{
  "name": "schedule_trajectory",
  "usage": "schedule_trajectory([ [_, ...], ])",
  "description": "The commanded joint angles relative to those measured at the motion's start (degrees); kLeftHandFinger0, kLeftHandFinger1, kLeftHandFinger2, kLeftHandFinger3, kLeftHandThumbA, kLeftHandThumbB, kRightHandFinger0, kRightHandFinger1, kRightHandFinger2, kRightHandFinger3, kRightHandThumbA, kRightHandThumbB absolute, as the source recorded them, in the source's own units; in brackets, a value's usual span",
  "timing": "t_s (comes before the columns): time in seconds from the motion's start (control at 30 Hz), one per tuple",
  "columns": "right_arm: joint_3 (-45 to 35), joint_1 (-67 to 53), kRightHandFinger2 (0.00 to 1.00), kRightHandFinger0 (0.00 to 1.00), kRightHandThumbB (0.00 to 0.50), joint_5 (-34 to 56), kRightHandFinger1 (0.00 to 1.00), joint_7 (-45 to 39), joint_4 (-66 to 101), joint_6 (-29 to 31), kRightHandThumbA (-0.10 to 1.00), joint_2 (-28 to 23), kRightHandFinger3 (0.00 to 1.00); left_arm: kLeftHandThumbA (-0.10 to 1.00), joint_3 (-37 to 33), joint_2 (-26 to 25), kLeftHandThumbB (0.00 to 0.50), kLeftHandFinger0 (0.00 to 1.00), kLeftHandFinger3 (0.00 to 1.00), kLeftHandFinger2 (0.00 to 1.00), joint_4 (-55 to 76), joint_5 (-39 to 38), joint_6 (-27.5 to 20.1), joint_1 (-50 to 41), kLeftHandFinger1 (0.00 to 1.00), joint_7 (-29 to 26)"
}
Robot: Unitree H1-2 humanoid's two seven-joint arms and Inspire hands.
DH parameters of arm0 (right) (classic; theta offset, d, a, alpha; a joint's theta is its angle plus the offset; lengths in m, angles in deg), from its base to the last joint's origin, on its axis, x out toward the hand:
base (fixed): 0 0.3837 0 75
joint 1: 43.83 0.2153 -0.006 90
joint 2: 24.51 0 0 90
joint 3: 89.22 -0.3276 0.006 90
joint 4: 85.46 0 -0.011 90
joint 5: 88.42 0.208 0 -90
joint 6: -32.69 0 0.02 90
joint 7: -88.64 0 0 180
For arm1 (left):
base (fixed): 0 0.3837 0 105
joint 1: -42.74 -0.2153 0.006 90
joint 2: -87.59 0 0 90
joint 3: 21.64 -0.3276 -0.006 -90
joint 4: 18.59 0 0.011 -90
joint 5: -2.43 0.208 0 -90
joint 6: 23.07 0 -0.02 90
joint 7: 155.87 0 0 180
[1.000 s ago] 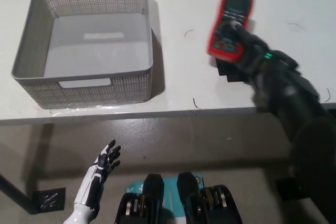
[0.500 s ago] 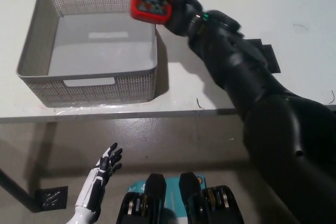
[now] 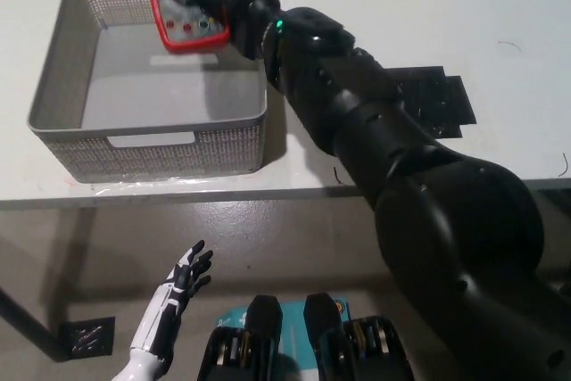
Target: Use the right hand to pick up a multimeter on the right side and put it into a container on the left side
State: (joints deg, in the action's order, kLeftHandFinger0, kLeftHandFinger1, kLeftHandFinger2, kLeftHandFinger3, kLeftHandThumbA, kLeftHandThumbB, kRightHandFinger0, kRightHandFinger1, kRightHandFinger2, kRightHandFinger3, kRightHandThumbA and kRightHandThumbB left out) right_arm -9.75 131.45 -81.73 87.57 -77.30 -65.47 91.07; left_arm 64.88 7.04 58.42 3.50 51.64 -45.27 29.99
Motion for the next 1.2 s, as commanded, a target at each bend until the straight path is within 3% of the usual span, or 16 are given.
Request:
schedule_trajectory([
  [0.0, 17.82, 4.78, 0.81, 0.00, 0.229, -17.56, 0.42, 6.65, 2.29, 9.16, -0.10, 1.93, 0.65, 1.00, -0.75, -0.82, 0.496, 1.00, 1.00, 1.00, 1.78, -0.27, -1.67, 0.98, 1.00, 1.68],
  [0.07, 21.68, 3.99, 0.80, 0.00, 0.217, -19.47, 0.46, 7.95, 1.84, 8.99, -0.10, 2.40, 0.61, 1.00, -0.92, -0.88, 0.500, 1.00, 1.00, 1.00, 1.66, -0.28, -1.85, 0.94, 1.00, 1.87],
  [0.17, 26.70, 2.19, 0.84, 0.04, 0.207, -21.09, 0.51, 9.35, 1.25, 10.01, -0.10, 2.81, 0.65, 1.00, -1.20, -1.10, 0.489, 1.00, 1.00, 1.00, 1.69, 0.19, -2.68, 0.92, 1.00, 1.89],
  [0.23, 29.73, 1.34, 0.78, 0.02, 0.218, -22.07, 0.46, 10.01, 1.00, 10.33, -0.10, 2.73, 0.60, 1.00, -1.48, -1.36, 0.494, 1.00, 1.00, 1.00, 1.26, 0.69, -3.78, 1.24, 1.00, 1.89],
  [0.27, 30.59, 1.22, 0.97, 0.18, 0.246, -22.05, 0.63, 9.87, 0.92, 9.81, -0.10, 2.64, 0.81, 1.00, -1.59, -1.48, 0.499, 1.00, 1.00, 1.00, 1.39, 0.63, -3.65, 1.28, 1.00, 2.08],
  [0.3, 31.60, 1.17, 0.93, 0.28, 0.257, -22.23, 0.68, 9.77, 0.81, 9.17, -0.10, 2.50, 0.77, 1.00, -1.69, -1.57, 0.500, 1.00, 1.00, 1.00, 1.58, 0.43, -3.31, 1.34, 1.00, 2.36],
  [0.33, 32.18, 1.47, 0.86, 0.37, 0.277, -21.55, 0.69, 7.99, 0.75, 8.11, 0.14, 2.28, 0.86, 1.00, -1.79, -1.62, 0.500, 1.00, 1.00, 1.00, 1.62, 0.39, -3.17, 1.54, 1.00, 2.39],
  [0.37, 31.96, 1.69, 0.98, 0.44, 0.349, -20.28, 0.71, 5.14, 0.64, 7.02, 0.37, 2.08, 1.00, 1.00, -2.00, -1.84, 0.492, 1.00, 1.00, 1.00, 1.39, 0.49, -3.97, 1.80, 1.00, 2.59],
  [0.4, 31.99, 1.80, 1.00, 0.59, 0.372, -19.64, 0.93, 2.81, 0.64, 6.34, 0.48, 1.79, 1.00, 1.00, -2.10, -1.92, 0.492, 1.00, 1.00, 1.00, 1.39, 0.35, -3.89, 1.93, 1.00, 2.76],
  [0.47, 32.08, 1.87, 1.00, 1.00, 0.417, -19.07, 1.00, 0.44, 0.71, 5.42, 0.63, 1.36, 1.00, 1.00, -2.30, -2.05, 0.499, 1.00, 1.00, 1.00, 1.78, 0.51, -3.31, 2.03, 1.00, 2.73],
  [0.53, 32.53, 1.62, 1.00, 1.00, 0.440, -19.47, 1.00, -0.57, 0.87, 6.04, 0.69, 0.90, 1.00, 1.00, -2.57, -2.33, 0.489, 1.00, 1.00, 1.00, 1.57, 0.39, -3.67, 2.25, 1.00, 3.03],
  [0.6, 33.34, 1.43, 1.00, 1.00, 0.470, -20.33, 1.00, -2.15, 1.08, 6.32, 0.84, 0.37, 1.00, 1.00, -2.70, -2.50, 0.464, 1.00, 1.00, 1.00, 1.81, 1.26, -3.87, 2.20, 1.00, 2.35],
  [0.8, 33.53, 1.45, 1.00, 1.00, 0.500, -20.82, 1.00, -3.20, 1.45, 6.70, 1.00, -0.23, 1.00, 1.00, -3.00, -2.20, 0.473, 1.00, 1.00, 1.00, 1.39, 0.43, -4.40, 1.79, 1.00, 2.46],
  [0.9, 31.62, 1.87, 1.00, 1.00, 0.500, -19.30, 1.00, -4.12, 2.04, 8.40, 1.00, -0.99, 1.00, 1.00, -3.04, -1.96, 0.474, 1.00, 1.00, 1.00, 1.77, 0.42, -3.29, 1.58, 1.00, 2.40],
  [1.07, 24.86, 3.35, 1.00, 1.00, 0.439, -14.89, 1.00, -4.36, 4.28, 13.77, 1.00, -3.44, 1.00, 1.00, -2.74, -1.48, 0.458, 1.00, 1.00, 1.00, 1.42, -0.23, -3.57, 0.99, 1.00, 2.31],
  [1.17, 20.52, 4.75, 1.00, 1.00, 0.474, -12.92, 1.00, -5.46, 6.41, 14.68, 1.00, -6.25, 1.00, 1.00, -2.32, -1.39, 0.454, 1.00, 1.00, 1.00, 1.49, 0.61, -3.92, 0.52, 1.00, 1.46],
])
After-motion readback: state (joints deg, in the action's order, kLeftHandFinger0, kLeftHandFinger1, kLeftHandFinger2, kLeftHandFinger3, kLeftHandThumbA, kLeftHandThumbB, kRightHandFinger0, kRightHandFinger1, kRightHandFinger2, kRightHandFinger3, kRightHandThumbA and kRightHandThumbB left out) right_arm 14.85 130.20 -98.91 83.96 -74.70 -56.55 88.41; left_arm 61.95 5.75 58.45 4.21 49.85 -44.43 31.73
